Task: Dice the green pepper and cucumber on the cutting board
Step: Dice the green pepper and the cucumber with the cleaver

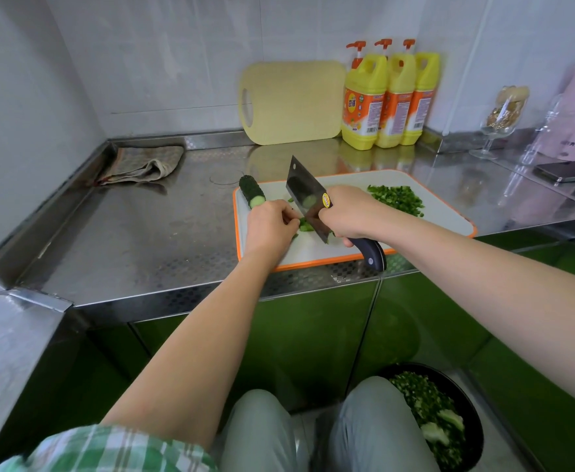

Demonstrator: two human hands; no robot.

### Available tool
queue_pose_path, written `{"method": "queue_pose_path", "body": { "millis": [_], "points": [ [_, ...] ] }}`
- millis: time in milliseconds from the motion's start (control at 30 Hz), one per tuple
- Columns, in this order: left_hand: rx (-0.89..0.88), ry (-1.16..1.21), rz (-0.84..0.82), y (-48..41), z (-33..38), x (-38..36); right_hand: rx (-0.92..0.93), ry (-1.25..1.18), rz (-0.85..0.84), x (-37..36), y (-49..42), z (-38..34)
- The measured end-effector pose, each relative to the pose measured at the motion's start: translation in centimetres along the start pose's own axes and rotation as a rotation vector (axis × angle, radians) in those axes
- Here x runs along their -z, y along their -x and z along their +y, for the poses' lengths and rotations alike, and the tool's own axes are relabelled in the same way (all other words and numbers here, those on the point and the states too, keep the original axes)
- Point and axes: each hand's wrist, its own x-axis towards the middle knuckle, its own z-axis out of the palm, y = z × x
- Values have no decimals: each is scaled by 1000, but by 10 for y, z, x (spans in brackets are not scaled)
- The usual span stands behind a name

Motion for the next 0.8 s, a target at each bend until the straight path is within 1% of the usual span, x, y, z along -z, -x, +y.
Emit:
{"method": "queue_pose_path", "body": {
  "millis": [233,400,500,800],
  "points": [
    [29,-20,13,2,2,2,9,11,2,-2,2,-3],
    [50,-84,48,3,2,2,2,17,-13,-2,4,-5],
    [56,-79,49,3,2,1,-8,16,-32,-2,6,-6],
    [63,-92,48,1,-1,-1,-6,36,-21,-1,4,-8]
  ]
}}
